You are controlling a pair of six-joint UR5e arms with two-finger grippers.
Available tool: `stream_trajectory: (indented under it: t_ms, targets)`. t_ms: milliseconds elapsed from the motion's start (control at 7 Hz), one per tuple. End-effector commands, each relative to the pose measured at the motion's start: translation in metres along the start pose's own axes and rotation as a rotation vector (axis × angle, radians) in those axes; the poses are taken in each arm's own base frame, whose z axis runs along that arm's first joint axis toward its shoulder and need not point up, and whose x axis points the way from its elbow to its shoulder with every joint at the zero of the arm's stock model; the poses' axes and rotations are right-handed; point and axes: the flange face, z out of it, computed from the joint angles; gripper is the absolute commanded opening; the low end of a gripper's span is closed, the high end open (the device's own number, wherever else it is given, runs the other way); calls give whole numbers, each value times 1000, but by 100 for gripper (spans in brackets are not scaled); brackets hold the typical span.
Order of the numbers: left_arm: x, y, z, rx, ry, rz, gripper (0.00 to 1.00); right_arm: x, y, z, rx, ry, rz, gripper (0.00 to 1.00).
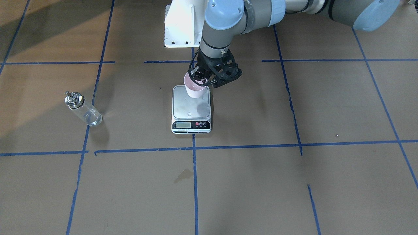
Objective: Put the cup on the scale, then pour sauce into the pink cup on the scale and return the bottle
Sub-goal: 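Carry the pink cup with the left gripper onto the scale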
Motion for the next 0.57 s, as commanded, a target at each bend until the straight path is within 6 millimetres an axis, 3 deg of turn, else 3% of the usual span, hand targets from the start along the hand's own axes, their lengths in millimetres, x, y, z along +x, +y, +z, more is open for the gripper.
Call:
stream_trajectory:
  t_ms: [0,143,429]
  targets:
    - [5,11,26,13,-21,5,0,-1,0,0,0,-8,0,100]
    - [3,22,40,-4,-18,25,0,-1,0,0,-1,-9,1,100]
    - [5,23,46,-6,-26,27,0,-1,0,0,0,-8,0,100]
